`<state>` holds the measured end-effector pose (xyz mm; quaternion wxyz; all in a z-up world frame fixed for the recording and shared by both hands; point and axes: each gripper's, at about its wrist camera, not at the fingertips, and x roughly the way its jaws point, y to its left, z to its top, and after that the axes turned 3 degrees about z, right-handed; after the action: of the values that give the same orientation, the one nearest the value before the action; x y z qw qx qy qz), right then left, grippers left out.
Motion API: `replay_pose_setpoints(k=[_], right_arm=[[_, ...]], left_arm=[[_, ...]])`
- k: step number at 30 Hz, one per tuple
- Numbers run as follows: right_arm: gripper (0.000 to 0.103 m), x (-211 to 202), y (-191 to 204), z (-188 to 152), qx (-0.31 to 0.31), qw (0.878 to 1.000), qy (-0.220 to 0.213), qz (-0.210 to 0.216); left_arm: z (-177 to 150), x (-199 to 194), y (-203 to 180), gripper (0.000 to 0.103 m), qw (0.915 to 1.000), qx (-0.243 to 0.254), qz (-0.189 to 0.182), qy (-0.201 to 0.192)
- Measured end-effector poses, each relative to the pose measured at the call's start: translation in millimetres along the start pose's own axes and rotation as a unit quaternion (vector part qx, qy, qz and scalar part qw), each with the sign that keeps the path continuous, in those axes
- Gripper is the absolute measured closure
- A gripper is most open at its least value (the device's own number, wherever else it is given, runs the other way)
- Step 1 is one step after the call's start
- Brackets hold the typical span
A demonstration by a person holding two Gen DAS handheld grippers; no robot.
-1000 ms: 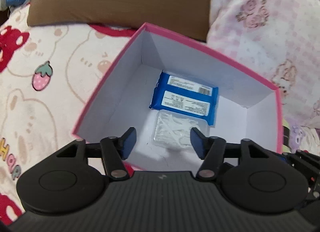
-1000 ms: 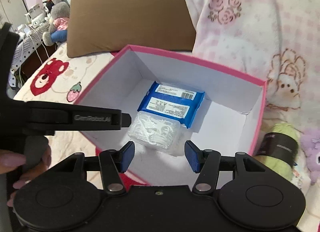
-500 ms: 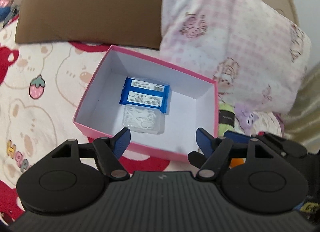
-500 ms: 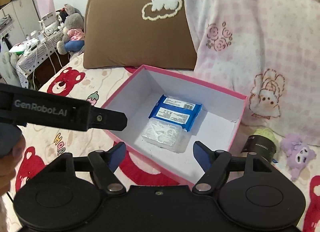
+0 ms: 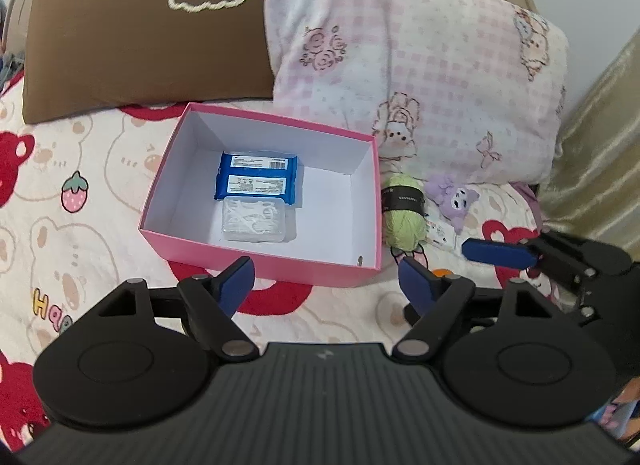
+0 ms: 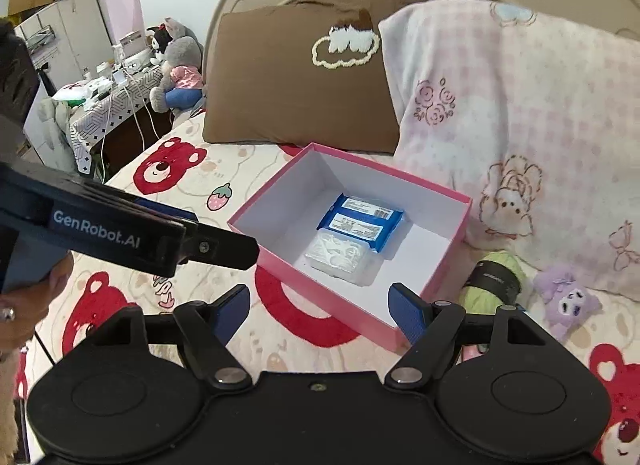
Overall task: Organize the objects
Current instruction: 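Raise the left tool out of the box and move toward the orange sponge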
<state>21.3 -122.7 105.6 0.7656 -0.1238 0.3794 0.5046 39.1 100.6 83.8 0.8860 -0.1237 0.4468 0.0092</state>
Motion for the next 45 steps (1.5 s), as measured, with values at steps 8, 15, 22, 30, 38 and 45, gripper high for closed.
replay_pose_setpoints(k=[8,15,22,30,38,45], right_arm=[[0.023,-36.2,-10.1,-27.4,-0.033,0.999,0.003,-0.005],[0.023,-52.5,-27.2,-54.6,-0.041,0.999,0.012,-0.005],[0.023,-55.0,-47.9,-80.0,-0.021,1.000,0.011,-0.013],[0.023,-34.1,-76.9,-112.8,0.036,0.998,0.004,-0.045],[0.023,-9.3,-103.8,-137.9,0.097,0.993,-0.023,-0.063],[0.023,11.8,-121.1,-155.4,0.137,0.986,-0.046,-0.086]], left_arm=[[-16.9,-19.4,-28.9,0.021,0.9988,0.039,-0.027,0.016],[-33.2,-14.8,-53.1,0.021,0.9959,0.069,-0.040,0.042],[-44.5,-1.2,-76.8,0.020,0.9921,0.097,-0.053,0.059],[-56.3,33.1,-104.9,0.018,0.9886,0.125,-0.041,0.073],[-59.7,61.7,-124.2,0.017,0.9852,0.146,-0.045,0.078],[-62.4,92.4,-134.4,0.014,0.9829,0.161,-0.059,0.068]])
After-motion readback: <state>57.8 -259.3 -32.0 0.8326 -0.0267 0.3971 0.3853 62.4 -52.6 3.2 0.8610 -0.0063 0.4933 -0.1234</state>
